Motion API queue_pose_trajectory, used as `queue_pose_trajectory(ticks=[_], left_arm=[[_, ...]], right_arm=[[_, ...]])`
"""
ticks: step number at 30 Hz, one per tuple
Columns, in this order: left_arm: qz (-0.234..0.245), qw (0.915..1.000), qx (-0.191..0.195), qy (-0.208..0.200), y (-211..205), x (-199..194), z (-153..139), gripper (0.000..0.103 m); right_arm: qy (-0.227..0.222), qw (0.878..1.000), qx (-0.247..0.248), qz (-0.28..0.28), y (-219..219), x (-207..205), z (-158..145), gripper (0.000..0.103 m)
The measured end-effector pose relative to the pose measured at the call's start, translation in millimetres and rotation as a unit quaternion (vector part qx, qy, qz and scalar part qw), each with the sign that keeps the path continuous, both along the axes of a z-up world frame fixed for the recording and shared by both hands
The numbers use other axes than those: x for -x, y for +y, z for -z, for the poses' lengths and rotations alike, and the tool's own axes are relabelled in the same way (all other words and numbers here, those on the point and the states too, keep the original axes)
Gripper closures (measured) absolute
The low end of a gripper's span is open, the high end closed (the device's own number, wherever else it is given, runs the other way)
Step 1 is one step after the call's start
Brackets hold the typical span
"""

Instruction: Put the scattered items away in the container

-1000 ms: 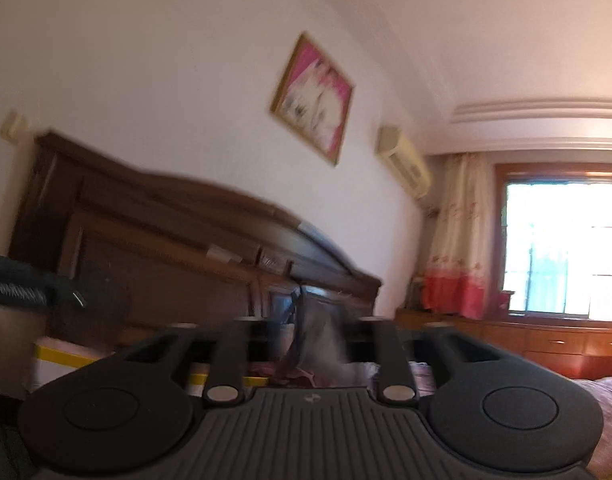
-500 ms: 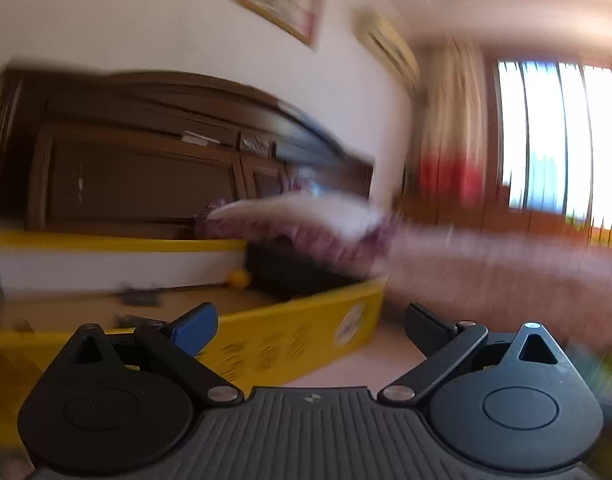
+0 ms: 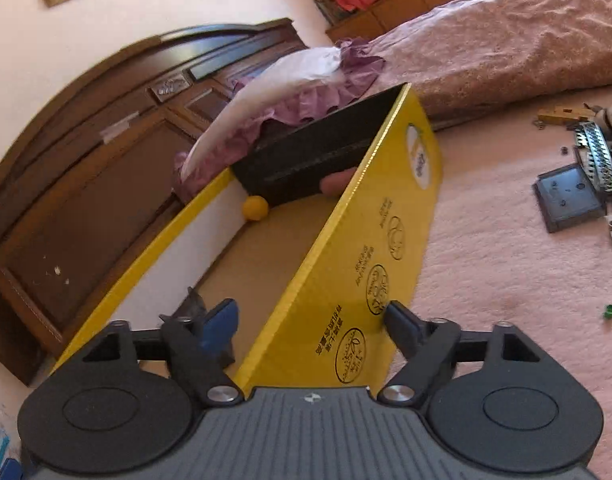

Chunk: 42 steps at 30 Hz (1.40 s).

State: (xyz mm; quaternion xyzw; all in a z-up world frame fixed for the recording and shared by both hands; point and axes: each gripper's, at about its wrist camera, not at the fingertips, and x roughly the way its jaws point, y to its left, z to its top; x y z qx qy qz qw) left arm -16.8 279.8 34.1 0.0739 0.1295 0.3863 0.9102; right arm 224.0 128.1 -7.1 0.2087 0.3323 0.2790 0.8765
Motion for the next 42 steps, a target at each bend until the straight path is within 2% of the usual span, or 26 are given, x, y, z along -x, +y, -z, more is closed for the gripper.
queue_pose_trajectory(ticks=[1, 4, 9, 12, 13, 14, 15, 16, 17, 19, 22, 23, 25, 27, 29, 30, 32, 34, 35, 36, 37, 39, 42], left_arm=[[-0.009, 0.9999, 0.001, -0.012, 1, 1, 5, 0.022], [-0.063, 0.9947, 0.002, -0.082, 23, 20, 14, 0.024], [-0.088, 0.9912, -0.006, -0.098, 56, 11, 20, 0.025], [-0.104, 0.9889, -0.002, -0.106, 70, 17, 17, 0.025], [-0.115, 0.9873, -0.002, -0.11, 81, 15, 17, 0.025], [-0.127, 0.9851, -0.004, -0.116, 87, 15, 17, 0.025], [-0.132, 0.9841, -0.005, -0.119, 92, 17, 17, 0.025], [-0.131, 0.9836, -0.004, -0.123, 100, 18, 18, 0.025], [-0.128, 0.9832, -0.003, -0.13, 110, 13, 19, 0.025], [-0.126, 0.9807, -0.002, -0.15, 118, 15, 20, 0.025], [-0.126, 0.9757, -0.002, -0.179, 119, 18, 24, 0.025], [-0.128, 0.9745, -0.001, -0.184, 125, 17, 22, 0.025], [-0.126, 0.9739, -0.002, -0.189, 127, 16, 21, 0.025], [-0.111, 0.9756, -0.002, -0.19, 130, 17, 21, 0.024], [-0.081, 0.9787, 0.001, -0.188, 133, 18, 20, 0.022], [-0.074, 0.9799, -0.002, -0.185, 134, 17, 20, 0.024], [-0.056, 0.9814, 0.001, -0.183, 135, 16, 20, 0.023], [-0.067, 0.9757, 0.003, -0.208, 134, 18, 23, 0.023], [-0.069, 0.9732, 0.004, -0.219, 134, 18, 24, 0.023], [-0.07, 0.9721, -0.001, -0.224, 132, 18, 26, 0.023], [-0.073, 0.9717, -0.005, -0.225, 131, 18, 28, 0.023], [-0.07, 0.971, -0.001, -0.229, 132, 22, 31, 0.023], [-0.054, 0.9738, 0.001, -0.221, 135, 28, 33, 0.022]], right_arm=[[0.0, 1.0, 0.004, -0.006, 9, 4, -2, 0.03], [-0.005, 0.999, 0.017, -0.033, 49, 15, -8, 0.032], [-0.03, 0.995, 0.064, -0.069, 113, 15, -19, 0.029], [-0.05, 0.989, 0.064, -0.127, 114, 0, -23, 0.032], [-0.084, 0.985, 0.058, -0.138, 103, -3, -25, 0.033], [-0.132, 0.981, 0.07, -0.127, 91, -6, -28, 0.025], [-0.181, 0.973, 0.085, -0.114, 76, -10, -31, 0.004], [-0.223, 0.967, 0.087, -0.084, 58, -20, -33, 0.003], [-0.239, 0.964, 0.105, -0.047, 49, -35, -36, 0.005], [-0.205, 0.969, 0.14, 0.003, 46, -86, -39, 0.006], [-0.14, 0.976, 0.165, 0.005, 71, -159, -32, 0.006], [-0.108, 0.982, 0.152, 0.011, 77, -181, -28, 0.006], [-0.067, 0.993, 0.08, 0.054, 81, -204, -17, 0.005], [-0.033, 0.995, 0.06, 0.076, 93, -225, -2, 0.0], [0.009, 0.992, 0.024, 0.124, 97, -244, 14, 0.0], [0.019, 0.991, 0.007, 0.133, 97, -251, 21, 0.0], [0.001, 0.992, -0.007, 0.123, 101, -257, 31, 0.0], [0.01, 0.994, -0.025, 0.103, 99, -254, 35, 0.018], [0.027, 0.995, -0.055, 0.074, 95, -254, 34, 0.051], [0.059, 0.994, -0.069, 0.059, 93, -256, 32, 0.092], [0.081, 0.994, -0.043, 0.062, 94, -253, 30, 0.095], [0.055, 0.997, -0.048, 0.02, 92, -239, 29, 0.095], [0.037, 0.998, -0.054, 0.015, 80, -217, 27, 0.095]])
